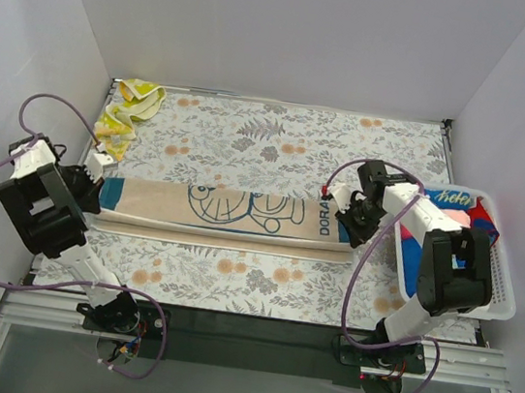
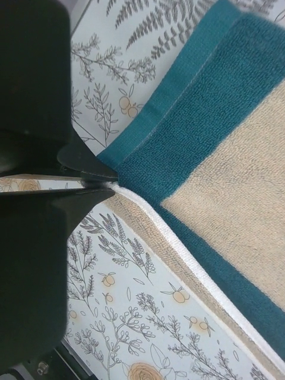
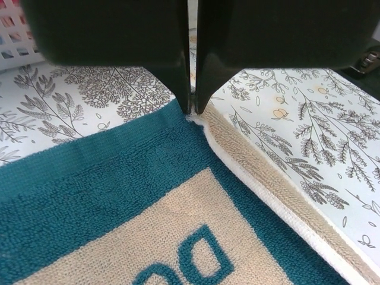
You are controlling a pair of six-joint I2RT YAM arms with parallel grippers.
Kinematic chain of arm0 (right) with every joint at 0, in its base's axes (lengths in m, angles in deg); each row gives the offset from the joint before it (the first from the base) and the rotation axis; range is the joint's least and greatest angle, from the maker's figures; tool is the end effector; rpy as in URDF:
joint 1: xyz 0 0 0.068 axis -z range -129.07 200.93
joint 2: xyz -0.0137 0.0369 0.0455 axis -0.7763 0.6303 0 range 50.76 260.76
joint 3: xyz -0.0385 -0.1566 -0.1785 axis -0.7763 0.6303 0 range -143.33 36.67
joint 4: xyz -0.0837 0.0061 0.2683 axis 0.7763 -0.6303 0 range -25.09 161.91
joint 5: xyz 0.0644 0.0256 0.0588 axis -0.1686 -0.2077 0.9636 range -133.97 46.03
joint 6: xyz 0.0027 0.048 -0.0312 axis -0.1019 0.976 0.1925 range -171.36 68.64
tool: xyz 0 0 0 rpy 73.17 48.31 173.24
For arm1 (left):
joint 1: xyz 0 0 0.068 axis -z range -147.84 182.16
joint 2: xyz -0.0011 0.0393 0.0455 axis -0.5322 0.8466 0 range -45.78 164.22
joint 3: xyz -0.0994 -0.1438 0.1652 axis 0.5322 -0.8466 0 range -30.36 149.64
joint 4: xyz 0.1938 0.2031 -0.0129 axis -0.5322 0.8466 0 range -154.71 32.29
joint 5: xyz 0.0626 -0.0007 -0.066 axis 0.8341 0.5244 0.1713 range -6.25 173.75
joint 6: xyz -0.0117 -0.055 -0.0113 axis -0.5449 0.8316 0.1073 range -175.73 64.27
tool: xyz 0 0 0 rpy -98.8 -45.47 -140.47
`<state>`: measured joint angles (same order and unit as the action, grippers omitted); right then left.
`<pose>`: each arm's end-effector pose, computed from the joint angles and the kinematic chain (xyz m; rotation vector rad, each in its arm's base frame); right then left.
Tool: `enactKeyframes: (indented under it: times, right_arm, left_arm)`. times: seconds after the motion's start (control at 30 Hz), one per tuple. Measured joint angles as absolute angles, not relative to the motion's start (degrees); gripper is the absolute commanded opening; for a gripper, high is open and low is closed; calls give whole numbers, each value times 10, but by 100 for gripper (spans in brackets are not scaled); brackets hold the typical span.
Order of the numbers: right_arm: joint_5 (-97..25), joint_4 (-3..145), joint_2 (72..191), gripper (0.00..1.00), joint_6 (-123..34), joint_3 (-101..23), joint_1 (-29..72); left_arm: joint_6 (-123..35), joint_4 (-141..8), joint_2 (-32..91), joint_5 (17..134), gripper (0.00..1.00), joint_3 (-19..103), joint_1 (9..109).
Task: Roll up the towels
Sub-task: Fold the towel
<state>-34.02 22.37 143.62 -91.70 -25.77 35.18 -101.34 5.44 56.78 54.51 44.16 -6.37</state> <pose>0.2975 0.0912 0.1486 -1.3962 2.5735 0.1945 0.2607 0.1821 0.1580 0.1218 2.8225 -0.6825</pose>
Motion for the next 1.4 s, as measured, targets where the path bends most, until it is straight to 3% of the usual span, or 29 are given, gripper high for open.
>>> enactKeyframes:
  times: [0.27, 0.37, 0.43, 0.47, 0.5, 0.53, 0.67, 0.73, 0.83, 0.97, 1.1, 1.4]
  right_arm:
    - [-342, 228, 1471, 3, -912, -252, 348]
    - [-342, 228, 1471, 6, -910, -252, 344]
    - [-342, 228, 1471, 14, -910, -251, 342]
    - [-342, 228, 1471, 28, -909, -250, 342]
    - [-343, 226, 1471, 34, -907, -250, 342]
    - [-345, 224, 1470, 38, -910, -250, 342]
    - [-349, 207, 1446, 50, -921, -247, 343]
    - [-347, 192, 1422, 50, -924, -247, 343]
    - [-336, 161, 1394, 42, -928, -259, 343]
    - [-310, 146, 1395, 26, -917, -295, 343]
    - [-288, 151, 1435, 25, -890, -320, 342]
    - [-302, 206, 1499, 26, -835, -272, 326]
  left_arm:
    - [-994, -8, 573, 567, 0, 387, -65]
    - [-990, -19, 579, 571, 6, 387, -65]
    - [-990, -21, 580, 572, 16, 387, -65]
    - [-992, -20, 580, 573, 22, 387, -65]
    - [-994, -19, 580, 574, 27, 387, -65]
    - [-997, -17, 580, 575, 34, 388, -65]
    - [-1019, 21, 579, 574, 42, 411, -70]
    - [-1036, 48, 577, 571, 42, 434, -76]
    - [-1054, 84, 575, 557, 37, 475, -87]
    - [-1056, 103, 575, 512, 31, 529, -93]
    - [-1028, 99, 575, 484, 31, 522, -76]
    - [-930, 18, 560, 504, 28, 376, -32]
